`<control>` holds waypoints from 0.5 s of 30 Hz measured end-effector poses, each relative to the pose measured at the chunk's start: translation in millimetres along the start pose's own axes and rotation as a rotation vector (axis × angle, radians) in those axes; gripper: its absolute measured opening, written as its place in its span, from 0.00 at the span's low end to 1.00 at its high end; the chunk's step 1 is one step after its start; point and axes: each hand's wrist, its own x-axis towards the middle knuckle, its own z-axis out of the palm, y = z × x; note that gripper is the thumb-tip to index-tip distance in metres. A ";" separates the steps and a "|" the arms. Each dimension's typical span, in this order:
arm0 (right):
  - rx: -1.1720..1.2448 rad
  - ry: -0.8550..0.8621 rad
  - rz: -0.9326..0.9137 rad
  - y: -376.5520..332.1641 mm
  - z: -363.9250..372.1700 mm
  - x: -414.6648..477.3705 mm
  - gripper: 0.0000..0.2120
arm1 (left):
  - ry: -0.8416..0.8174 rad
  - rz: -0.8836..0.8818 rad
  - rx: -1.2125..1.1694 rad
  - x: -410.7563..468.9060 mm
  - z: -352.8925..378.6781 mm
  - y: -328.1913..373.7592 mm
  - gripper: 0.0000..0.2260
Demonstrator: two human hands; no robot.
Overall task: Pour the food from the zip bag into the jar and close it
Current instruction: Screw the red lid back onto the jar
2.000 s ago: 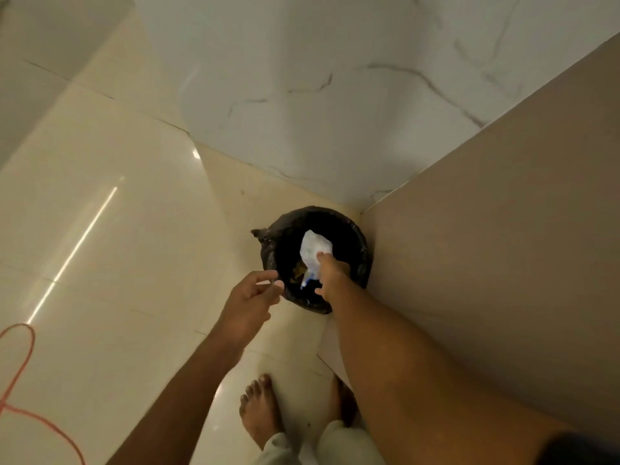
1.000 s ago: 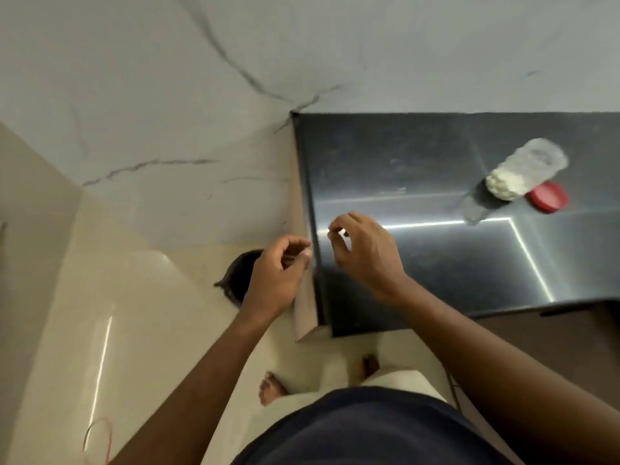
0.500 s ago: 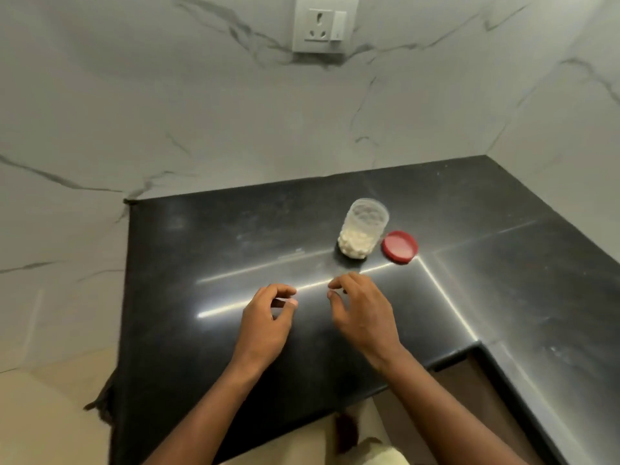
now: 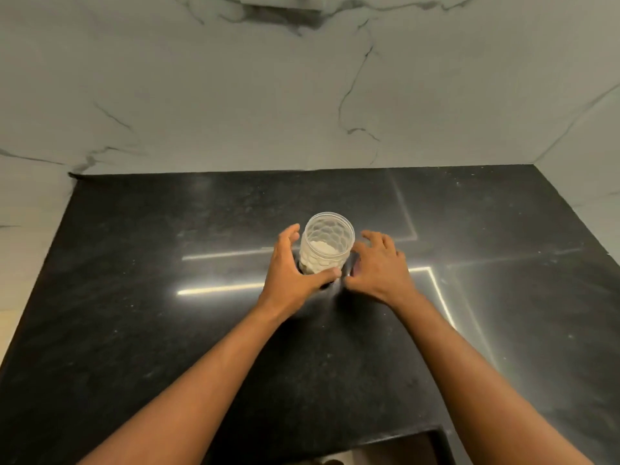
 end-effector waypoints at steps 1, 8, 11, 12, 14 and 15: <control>-0.017 -0.105 0.003 2.9 0.3 6.1 0.37 | -0.023 0.026 -0.011 4.5 4.3 0.4 0.52; 0.133 -0.024 -0.007 17.1 -9.2 6.6 0.30 | 0.013 0.075 0.012 16.2 15.0 9.6 0.44; 0.491 0.190 0.037 20.1 -38.4 2.6 0.29 | 0.018 0.059 0.041 16.1 13.4 8.3 0.42; 0.636 0.242 0.043 16.8 -47.5 -0.2 0.29 | 0.010 0.053 0.042 15.6 13.1 8.3 0.41; 0.956 0.322 0.020 2.7 -62.5 -3.5 0.28 | -0.005 0.048 0.037 14.5 12.2 8.7 0.41; 1.099 0.350 0.008 -6.7 -67.9 -4.9 0.27 | -0.010 0.054 0.039 13.8 11.8 9.2 0.41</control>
